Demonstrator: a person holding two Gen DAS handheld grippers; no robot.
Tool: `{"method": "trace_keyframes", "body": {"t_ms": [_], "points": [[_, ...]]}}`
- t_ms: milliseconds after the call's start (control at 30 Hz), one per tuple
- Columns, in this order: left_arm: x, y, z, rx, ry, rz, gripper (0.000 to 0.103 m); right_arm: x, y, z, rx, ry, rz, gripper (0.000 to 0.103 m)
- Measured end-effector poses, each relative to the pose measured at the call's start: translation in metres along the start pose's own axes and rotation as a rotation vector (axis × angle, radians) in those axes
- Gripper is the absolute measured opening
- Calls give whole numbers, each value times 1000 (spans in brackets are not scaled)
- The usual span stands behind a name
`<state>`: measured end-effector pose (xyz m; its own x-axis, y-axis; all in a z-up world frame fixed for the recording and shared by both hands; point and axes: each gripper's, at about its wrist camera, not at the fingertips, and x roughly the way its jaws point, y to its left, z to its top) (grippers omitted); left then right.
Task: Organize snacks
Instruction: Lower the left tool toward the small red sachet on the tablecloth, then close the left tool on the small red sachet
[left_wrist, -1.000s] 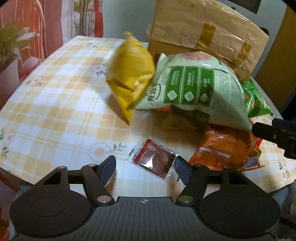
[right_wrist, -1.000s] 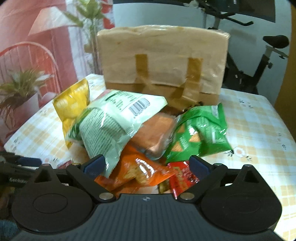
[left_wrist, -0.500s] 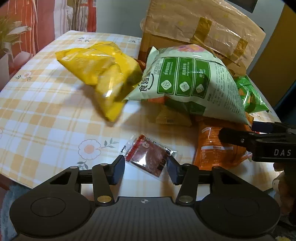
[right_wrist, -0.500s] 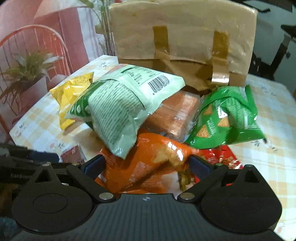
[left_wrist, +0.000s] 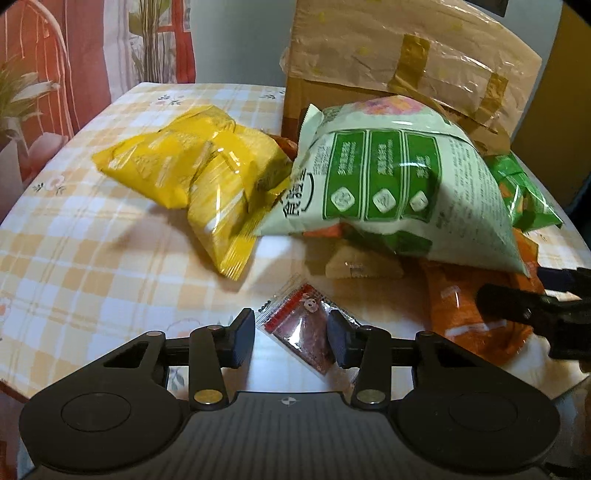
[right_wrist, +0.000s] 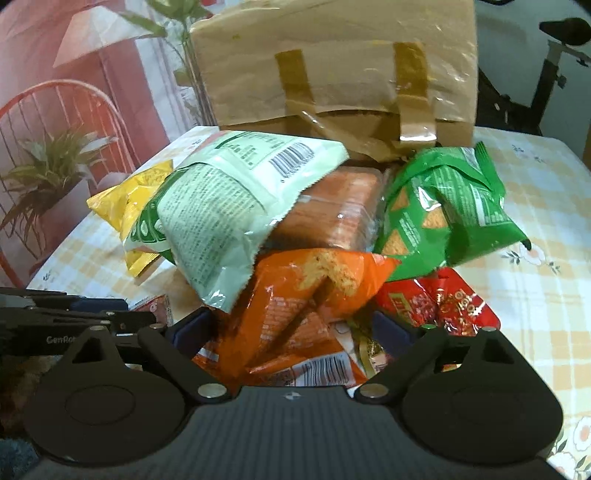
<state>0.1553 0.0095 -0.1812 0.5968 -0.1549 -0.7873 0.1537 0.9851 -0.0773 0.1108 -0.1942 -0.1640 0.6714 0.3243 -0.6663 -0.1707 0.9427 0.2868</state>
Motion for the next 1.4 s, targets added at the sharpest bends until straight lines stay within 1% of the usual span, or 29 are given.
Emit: {"method": "trace_keyframes", "body": {"t_ms": [200, 400, 500, 633, 667, 800, 967, 1100, 1167, 1233, 1267, 1300, 1400], "points": [[4, 2, 3, -18, -23, -5, 46, -4, 2, -2, -4, -10, -2, 91], [-2, 6, -5, -49, -34, -17, 46, -4, -1, -5, 11, -11, 0, 91], [-6, 9, -8, -76, -25, -42, 46, -5, -2, -6, 21, -10, 3, 91], [-11, 11, -14, -95, -10, -98, 46, -5, -3, -6, 32, -9, 3, 91], [-13, 10, -15, -90, -11, -104, 45, -5, -3, -6, 33, -9, 2, 91], [-11, 7, -16, -76, -1, -136, 34, -5, -2, -7, 37, -7, 2, 91], [-6, 8, -15, -86, -2, -139, 33, -5, -1, -7, 27, -7, -2, 91], [2, 11, -6, -122, -15, -136, 33, -4, -3, -7, 29, -3, 3, 91], [6, 7, 0, -104, -19, -120, 33, -4, -3, -7, 24, -2, 2, 91], [8, -2, 2, -62, -17, -90, 34, -4, -3, -7, 23, -2, 1, 91], [9, -7, 2, -37, -18, -78, 39, -4, -4, -7, 24, -2, 2, 91], [9, -12, 2, -17, -20, -76, 46, -4, -4, -7, 26, -1, 3, 91], [11, -23, 0, 46, -28, -63, 54, -3, -4, -8, 24, 0, 3, 91]]}}
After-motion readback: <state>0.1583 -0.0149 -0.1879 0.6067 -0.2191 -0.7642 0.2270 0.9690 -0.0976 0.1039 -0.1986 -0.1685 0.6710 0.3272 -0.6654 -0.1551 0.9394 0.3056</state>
